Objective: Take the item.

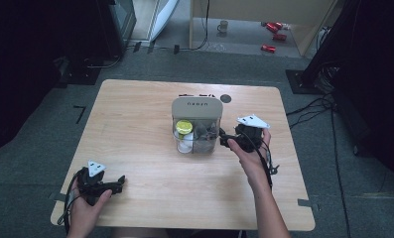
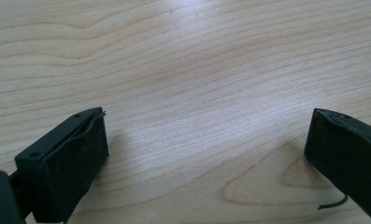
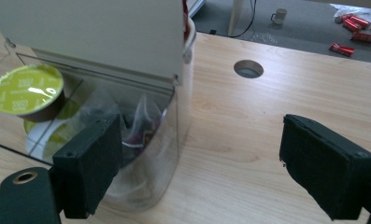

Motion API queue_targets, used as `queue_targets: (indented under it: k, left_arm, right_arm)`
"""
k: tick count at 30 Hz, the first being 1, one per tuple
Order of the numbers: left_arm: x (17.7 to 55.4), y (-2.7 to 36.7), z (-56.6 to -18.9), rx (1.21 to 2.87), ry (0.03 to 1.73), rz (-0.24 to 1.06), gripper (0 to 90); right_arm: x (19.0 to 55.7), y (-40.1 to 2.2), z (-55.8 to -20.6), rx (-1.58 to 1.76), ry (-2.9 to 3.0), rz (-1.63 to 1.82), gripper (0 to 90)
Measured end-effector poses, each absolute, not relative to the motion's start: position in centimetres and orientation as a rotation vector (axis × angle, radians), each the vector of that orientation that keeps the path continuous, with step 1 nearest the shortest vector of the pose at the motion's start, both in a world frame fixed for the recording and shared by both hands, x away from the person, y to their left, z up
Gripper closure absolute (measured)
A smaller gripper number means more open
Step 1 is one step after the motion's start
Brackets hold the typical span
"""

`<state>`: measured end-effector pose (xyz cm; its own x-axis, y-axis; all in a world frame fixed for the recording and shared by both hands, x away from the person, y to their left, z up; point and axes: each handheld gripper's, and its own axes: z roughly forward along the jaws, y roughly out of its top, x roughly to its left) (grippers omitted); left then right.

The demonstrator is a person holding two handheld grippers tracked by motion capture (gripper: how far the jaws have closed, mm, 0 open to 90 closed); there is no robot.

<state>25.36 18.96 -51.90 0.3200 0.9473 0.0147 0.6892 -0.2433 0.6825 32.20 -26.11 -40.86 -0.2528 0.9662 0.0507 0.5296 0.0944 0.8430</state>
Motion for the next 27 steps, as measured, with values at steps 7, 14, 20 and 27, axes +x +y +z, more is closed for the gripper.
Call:
queue_targets:
  k: [7,14,20,27]
  left_arm:
    - [25.4,19.0,-51.9,2.015,1.440,0.582,0.0]
    - [25.4,19.0,-51.9,2.015,1.439,0.583,0.0]
    - [25.4,19.0,-51.9,2.015,1.439,0.582,0.0]
    - [25.4,18.9,-51.9,2.014,1.440,0.582,0.0]
  right_arm:
    - [33.4,-24.7,-40.2,1.453,1.848,1.087,14.1]
    - [34.6,-23.7,-39.7,1.447,1.839,1.121,14.8]
    - [35.7,-23.2,-39.2,1.453,1.829,1.161,15.1]
    - [36.8,-22.6,-38.9,1.444,1.834,1.164,16.5]
